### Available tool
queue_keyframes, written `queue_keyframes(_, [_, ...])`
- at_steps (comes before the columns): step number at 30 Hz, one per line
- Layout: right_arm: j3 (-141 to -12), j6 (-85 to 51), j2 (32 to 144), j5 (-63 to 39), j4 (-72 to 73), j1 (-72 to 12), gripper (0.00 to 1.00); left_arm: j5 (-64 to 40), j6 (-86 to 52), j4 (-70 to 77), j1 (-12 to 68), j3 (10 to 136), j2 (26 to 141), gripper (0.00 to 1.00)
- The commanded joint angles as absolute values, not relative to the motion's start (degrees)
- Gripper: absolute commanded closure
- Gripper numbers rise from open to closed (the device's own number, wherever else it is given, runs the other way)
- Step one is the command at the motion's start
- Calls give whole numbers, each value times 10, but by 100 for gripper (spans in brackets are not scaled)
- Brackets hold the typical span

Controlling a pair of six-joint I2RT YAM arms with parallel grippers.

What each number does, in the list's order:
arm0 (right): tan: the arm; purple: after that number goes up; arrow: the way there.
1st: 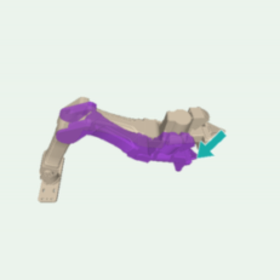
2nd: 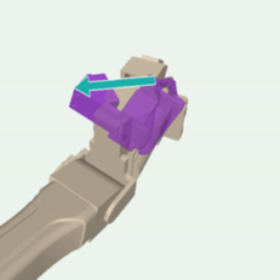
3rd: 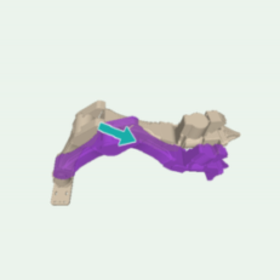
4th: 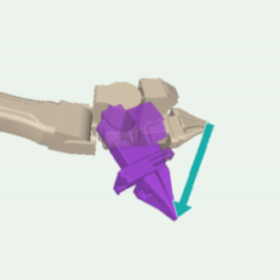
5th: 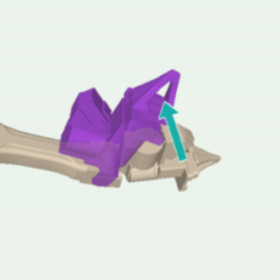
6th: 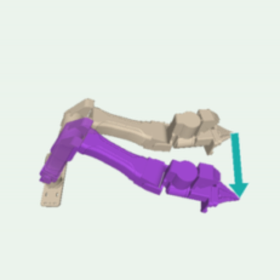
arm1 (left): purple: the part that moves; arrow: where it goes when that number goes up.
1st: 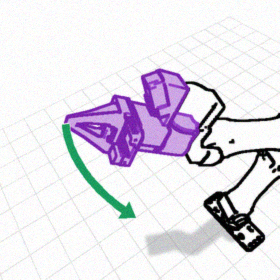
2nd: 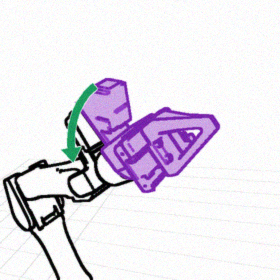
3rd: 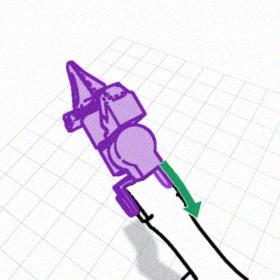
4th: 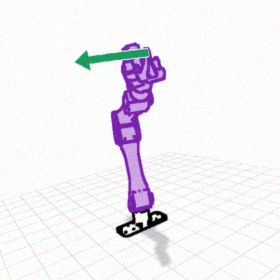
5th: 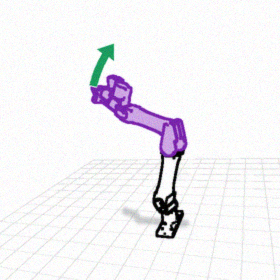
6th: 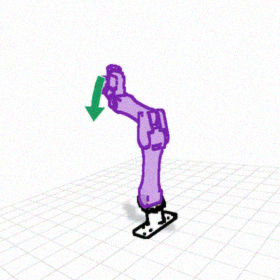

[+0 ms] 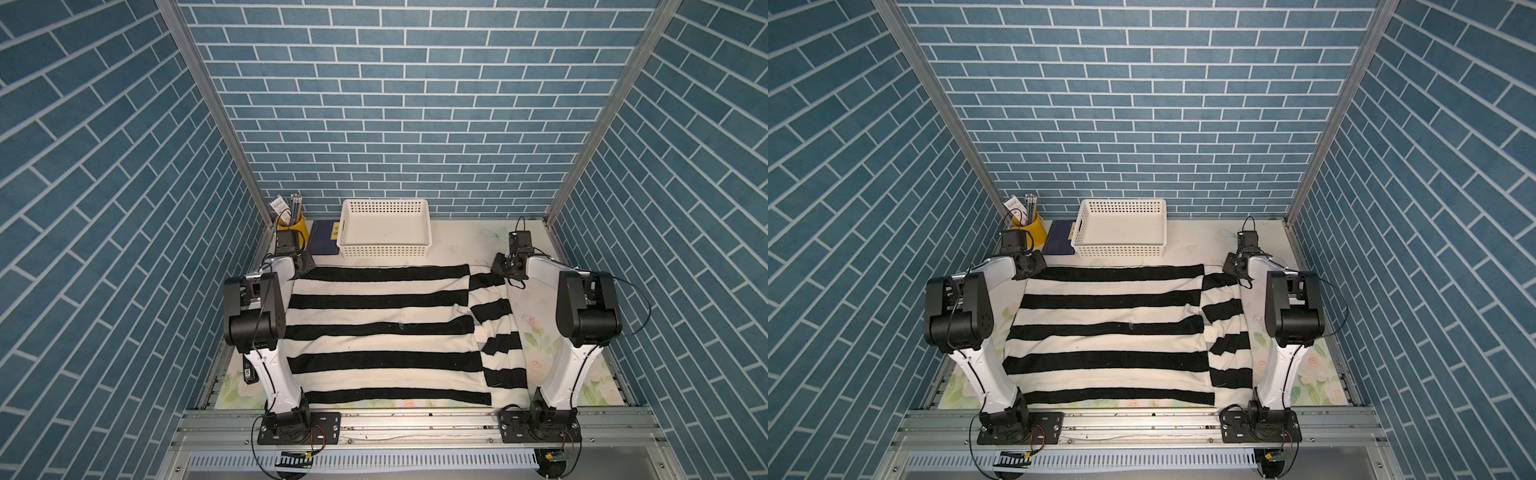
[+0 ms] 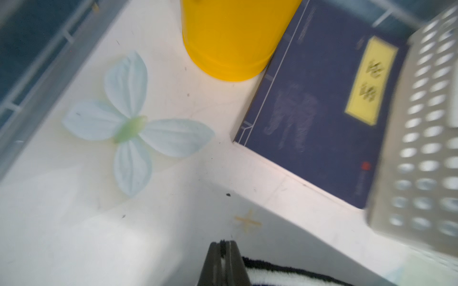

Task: Roll up the pillowcase
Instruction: Fold the pillowcase.

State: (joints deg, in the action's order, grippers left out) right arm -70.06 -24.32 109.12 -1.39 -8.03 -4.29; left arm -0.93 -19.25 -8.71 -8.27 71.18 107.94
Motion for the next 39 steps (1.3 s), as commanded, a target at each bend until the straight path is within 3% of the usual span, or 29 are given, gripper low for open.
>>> queue_keyframes(1, [-675, -214, 1004, -20, 0, -41, 100, 12, -193, -80, -85, 696, 1008, 100])
queue_keyframes(8, [-653, -195, 929, -32, 73, -29, 100, 22, -196, -87, -86, 714, 936, 100])
queue_keyframes(18, [-729, -185, 958, -61, 82, -11, 100, -1, -210, -88, -86, 803, 959, 100])
queue_keyframes(28, [-550, -202, 831, -13, 126, -12, 100, 52, -226, -46, -86, 637, 831, 100])
queue_keyframes(39, [-339, -254, 616, 107, 71, -10, 100, 164, -282, -109, -88, 468, 637, 100])
